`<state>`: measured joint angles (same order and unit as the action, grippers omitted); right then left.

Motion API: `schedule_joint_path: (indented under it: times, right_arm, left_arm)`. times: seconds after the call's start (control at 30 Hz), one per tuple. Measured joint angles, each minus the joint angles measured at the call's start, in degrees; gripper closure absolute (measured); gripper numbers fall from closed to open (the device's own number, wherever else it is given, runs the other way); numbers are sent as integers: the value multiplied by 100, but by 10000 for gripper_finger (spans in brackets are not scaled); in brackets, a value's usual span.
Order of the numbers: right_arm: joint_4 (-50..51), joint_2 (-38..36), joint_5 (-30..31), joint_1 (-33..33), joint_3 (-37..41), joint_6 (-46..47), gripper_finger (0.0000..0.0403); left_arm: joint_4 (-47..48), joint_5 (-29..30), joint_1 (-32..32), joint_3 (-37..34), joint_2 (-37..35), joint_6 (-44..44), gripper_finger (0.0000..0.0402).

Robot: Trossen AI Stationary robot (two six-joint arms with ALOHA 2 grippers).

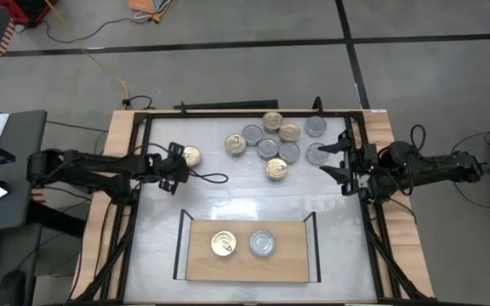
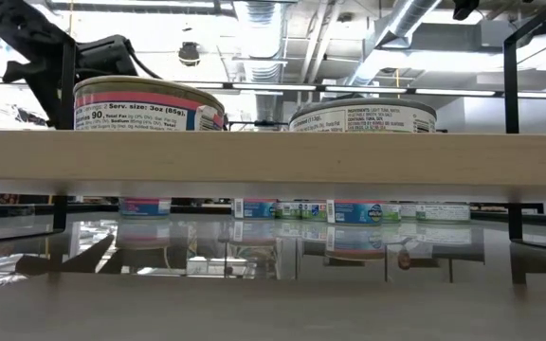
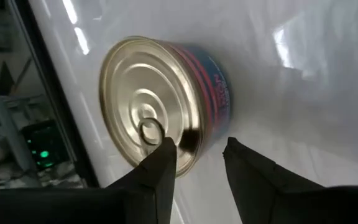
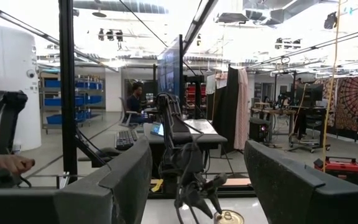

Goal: Stack canned seafood by type on shelf
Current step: Stack the blue tuna can on top of the blue tuna can on the shelf

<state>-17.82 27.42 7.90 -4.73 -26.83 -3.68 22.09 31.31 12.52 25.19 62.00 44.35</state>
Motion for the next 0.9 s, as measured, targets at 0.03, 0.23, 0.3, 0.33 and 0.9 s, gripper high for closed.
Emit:
schedule_joint_path:
  times: [0.03, 0.23, 0.3, 0.33, 0.9]
  right_arm:
    - [0, 0, 0, 0, 0, 0, 121]
    - [0, 1, 1, 0, 0, -26, 121]
    - [0, 0, 2, 0, 0, -26, 121]
    - [0, 0, 2, 0, 0, -26, 121]
    - [-25, 2, 2, 0, 0, -33, 121]
  left_arm:
    - [0, 44, -34, 4, 0, -46, 280]
    - [128, 12, -153, 10, 0, -355, 330]
    - [132, -23, -158, 19, -2, -500, 358]
    - [131, -43, -158, 22, -4, -605, 373]
    - [1196, -1622, -357, 239, 20, -1544, 401]
